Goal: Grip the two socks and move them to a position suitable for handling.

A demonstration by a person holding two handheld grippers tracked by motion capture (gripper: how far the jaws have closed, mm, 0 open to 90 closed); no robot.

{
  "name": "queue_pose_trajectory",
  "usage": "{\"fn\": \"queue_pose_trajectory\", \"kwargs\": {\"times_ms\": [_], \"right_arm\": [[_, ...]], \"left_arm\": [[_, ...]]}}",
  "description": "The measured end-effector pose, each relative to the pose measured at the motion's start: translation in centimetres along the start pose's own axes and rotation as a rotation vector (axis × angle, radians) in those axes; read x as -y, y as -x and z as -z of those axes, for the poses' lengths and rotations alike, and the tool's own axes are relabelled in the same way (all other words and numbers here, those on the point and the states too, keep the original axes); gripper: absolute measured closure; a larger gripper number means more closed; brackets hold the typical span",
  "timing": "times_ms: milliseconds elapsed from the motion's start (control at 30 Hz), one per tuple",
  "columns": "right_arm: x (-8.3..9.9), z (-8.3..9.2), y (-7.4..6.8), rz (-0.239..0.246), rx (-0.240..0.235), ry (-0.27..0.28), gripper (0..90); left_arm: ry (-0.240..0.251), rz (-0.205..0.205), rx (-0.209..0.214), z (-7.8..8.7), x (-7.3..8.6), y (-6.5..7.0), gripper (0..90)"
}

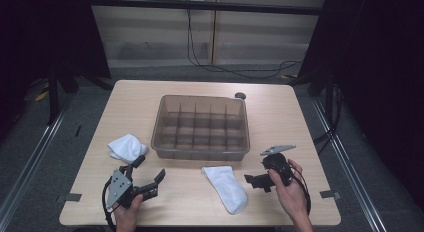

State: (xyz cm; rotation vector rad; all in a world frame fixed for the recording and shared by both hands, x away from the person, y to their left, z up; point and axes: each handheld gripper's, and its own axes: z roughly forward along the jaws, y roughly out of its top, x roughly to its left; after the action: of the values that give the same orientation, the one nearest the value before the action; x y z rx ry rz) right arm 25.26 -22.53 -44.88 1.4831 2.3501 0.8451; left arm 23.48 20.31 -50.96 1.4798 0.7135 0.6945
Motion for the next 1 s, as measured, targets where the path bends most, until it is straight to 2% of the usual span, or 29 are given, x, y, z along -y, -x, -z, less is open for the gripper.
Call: {"fn": "queue_pose_trajectory", "kwargs": {"times_ms": [100, 233, 333, 500, 567, 600, 700, 800, 867, 1000], "right_arm": [[0.1, 0.1, 1.1, -0.013, 0.069, 0.059, 14.2], [0.0, -0.4, 2.9, -0.069, 0.208, 0.172, 14.2], [-0.2, -0.8, 3.9, -0.109, 0.244, 0.244, 14.3], [0.1, -1.3, 4.2, -0.142, 0.311, 0.372, 14.1], [0.8, -1.7, 4.2, -0.186, 0.348, 0.427, 14.4], [1.1, -1.9, 4.3, -0.188, 0.357, 0.447, 14.1], [2.3, -2.0, 4.0, -0.179, 0.429, 0.504, 14.1], [3.5, -2.4, 4.0, -0.180, 0.459, 0.547, 14.2], [4.0, -2.7, 3.8, -0.192, 0.463, 0.575, 14.1], [4.7, -3.1, 3.4, -0.175, 0.472, 0.624, 13.7]], "left_arm": [[-0.001, -0.002, -0.005, 0.0, 0.0, 0.0, 17.4], [-0.001, -0.001, -0.006, 0.0, 0.0, 0.0, 17.4], [-0.002, -0.001, -0.004, 0.0, 0.0, 0.0, 17.4], [-0.001, 0.000, -0.006, 0.0, 0.0, 0.0, 17.4], [-0.002, 0.003, -0.007, 0.0, 0.0, 0.0, 17.4], [-0.002, -0.001, -0.007, 0.0, 0.0, 0.0, 17.4], [0.000, 0.010, -0.004, -0.1, 0.0, 0.0, 17.4], [-0.003, 0.014, -0.006, -0.1, 0.0, 0.0, 17.4], [-0.001, 0.016, -0.009, -0.1, 0.0, 0.0, 17.4], [-0.010, 0.004, -0.003, -0.1, 0.0, 0.0, 16.2]]}}
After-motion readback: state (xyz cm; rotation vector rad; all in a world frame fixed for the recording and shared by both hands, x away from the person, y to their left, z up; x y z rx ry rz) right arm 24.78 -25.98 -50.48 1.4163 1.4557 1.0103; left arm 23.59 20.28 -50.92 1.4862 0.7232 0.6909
